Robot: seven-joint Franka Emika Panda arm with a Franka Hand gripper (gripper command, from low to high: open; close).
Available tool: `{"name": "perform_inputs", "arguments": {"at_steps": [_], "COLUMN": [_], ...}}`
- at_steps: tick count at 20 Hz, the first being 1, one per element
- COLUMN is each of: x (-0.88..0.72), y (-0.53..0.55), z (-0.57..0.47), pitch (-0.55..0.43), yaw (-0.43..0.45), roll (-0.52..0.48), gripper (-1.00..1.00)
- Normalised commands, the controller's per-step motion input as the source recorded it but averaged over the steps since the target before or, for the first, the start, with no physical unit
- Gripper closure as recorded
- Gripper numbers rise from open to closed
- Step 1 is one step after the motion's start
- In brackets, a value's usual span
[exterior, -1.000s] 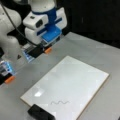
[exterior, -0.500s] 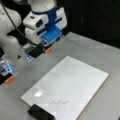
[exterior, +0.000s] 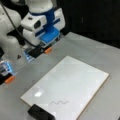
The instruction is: Erasing curve lines
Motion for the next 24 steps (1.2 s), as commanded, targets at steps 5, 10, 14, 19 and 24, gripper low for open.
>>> {"name": "perform_inputs", "arguments": {"at_steps": [5,10,14,19,24], "x": [0.24,0.31,0.34,0.34,0.33], "y": [-0.4,-0.51,-0.46,-0.44,-0.5], "z": [0.06,0.07,0.08,0.09,0.04], "pitch": [0.127,0.13,0.144,0.161,0.164], "yaw": [0.139,0.183,0.177,0.163,0.173], "roll": [-0.05,-0.062,-0.06,-0.06,-0.063], "gripper": [-1.0,-1.0,-1.0,-1.0,-1.0]}}
